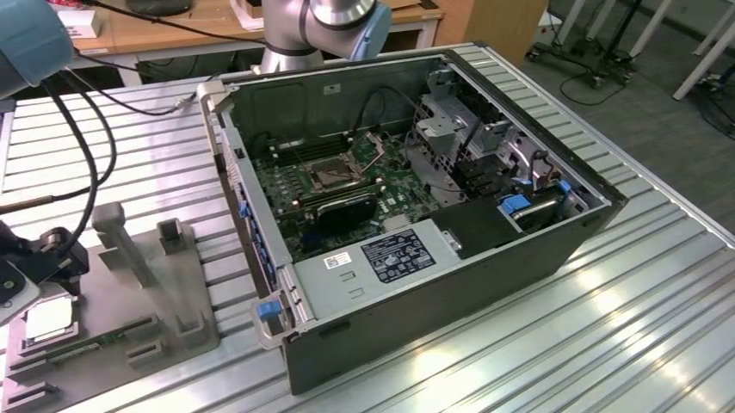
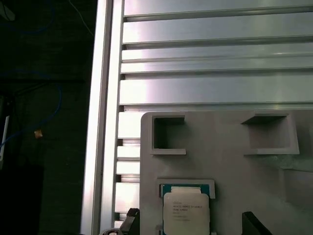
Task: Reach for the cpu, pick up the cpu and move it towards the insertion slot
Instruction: 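Pick up the cpu and move it towards the insertion slot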
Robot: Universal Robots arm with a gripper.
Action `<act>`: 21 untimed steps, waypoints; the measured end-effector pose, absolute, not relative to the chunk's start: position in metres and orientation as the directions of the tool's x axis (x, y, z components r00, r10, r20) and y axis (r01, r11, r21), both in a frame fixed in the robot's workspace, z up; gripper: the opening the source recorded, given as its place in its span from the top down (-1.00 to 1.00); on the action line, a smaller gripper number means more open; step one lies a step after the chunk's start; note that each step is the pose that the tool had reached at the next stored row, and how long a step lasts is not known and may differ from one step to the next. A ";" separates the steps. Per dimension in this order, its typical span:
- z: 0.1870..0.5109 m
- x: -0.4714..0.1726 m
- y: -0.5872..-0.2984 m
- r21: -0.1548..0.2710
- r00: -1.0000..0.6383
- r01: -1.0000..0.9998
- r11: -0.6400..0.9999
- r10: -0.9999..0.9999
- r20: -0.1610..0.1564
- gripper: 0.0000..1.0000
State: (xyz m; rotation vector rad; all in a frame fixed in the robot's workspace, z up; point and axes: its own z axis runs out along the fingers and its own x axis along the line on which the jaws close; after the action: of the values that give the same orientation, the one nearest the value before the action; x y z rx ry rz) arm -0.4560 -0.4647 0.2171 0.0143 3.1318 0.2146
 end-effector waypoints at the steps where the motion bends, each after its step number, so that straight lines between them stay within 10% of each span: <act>1: 0.215 -0.456 -0.465 0.136 -1.000 0.009 0.991 0.009 -0.002 -0.76; 21: 0.183 -0.457 -0.463 0.108 -1.000 0.010 0.994 0.010 -0.002 -0.76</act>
State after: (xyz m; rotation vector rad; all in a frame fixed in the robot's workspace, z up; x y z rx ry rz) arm -0.4566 -0.4628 0.1833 0.0154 3.1348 0.1702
